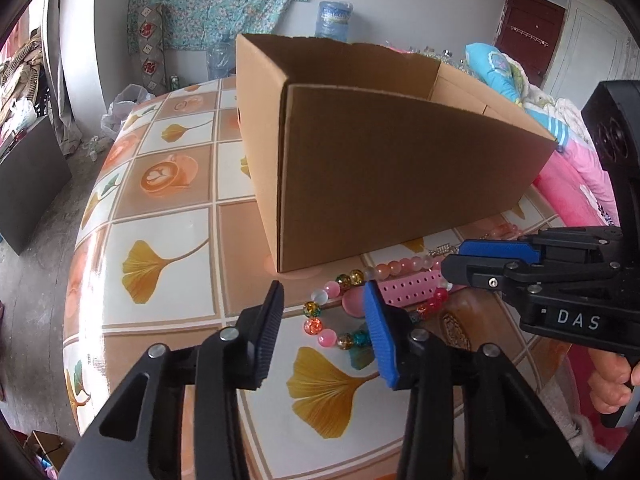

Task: Organize jewelry
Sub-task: 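Lower the left gripper onto the teal-red beaded bracelet and close it, then carry the beaded bracelet into the cardboard box and open the left gripper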

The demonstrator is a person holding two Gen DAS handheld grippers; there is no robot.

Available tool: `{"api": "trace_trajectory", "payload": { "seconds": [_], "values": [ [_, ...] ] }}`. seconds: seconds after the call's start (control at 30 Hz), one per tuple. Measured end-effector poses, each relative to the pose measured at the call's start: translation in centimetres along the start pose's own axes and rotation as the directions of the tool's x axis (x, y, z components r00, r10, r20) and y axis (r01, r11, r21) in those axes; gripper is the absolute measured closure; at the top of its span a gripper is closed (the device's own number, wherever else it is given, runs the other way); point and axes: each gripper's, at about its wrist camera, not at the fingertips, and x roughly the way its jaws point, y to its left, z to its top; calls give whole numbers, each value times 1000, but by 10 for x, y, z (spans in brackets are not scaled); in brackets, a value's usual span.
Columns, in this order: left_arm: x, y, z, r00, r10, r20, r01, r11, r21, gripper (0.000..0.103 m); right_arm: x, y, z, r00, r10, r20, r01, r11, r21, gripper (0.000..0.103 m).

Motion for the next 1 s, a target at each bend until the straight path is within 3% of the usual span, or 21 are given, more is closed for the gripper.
{"api": "trace_trajectory", "payload": {
  "seconds": [0.1, 0.33, 0.43, 0.57, 0.8, 1.0],
  "values": [
    [10, 1, -2, 999, 3, -43, -3, 1000, 11, 68, 5, 7, 0, 999, -41, -10, 41, 998, -42, 80],
    [14, -7, 3, 997, 29, -65, -24, 996, 82, 68, 19, 25, -1, 995, -97, -25, 93, 989, -114, 82],
    [15, -9, 5, 997, 18, -78, -10, 996, 93, 76, 27, 39, 0, 992, -120, -23, 116, 983, -145, 83],
    [15, -7, 6, 995, 16, -94, -8, 996, 89, 94, 28, 47, 0, 993, -117, -18, 113, 982, -148, 95],
    [1, -5, 7, 998, 19, -62, -14, 997, 82, 94, 10, 37, -7, 999, -53, 2, 53, 996, -74, 95],
    [-31, -14, 8, 1000, -21, -4, 21, 997, 77, 94, -22, 30, -16, 999, -13, 53, 16, 998, -53, 95]
  ]
}}
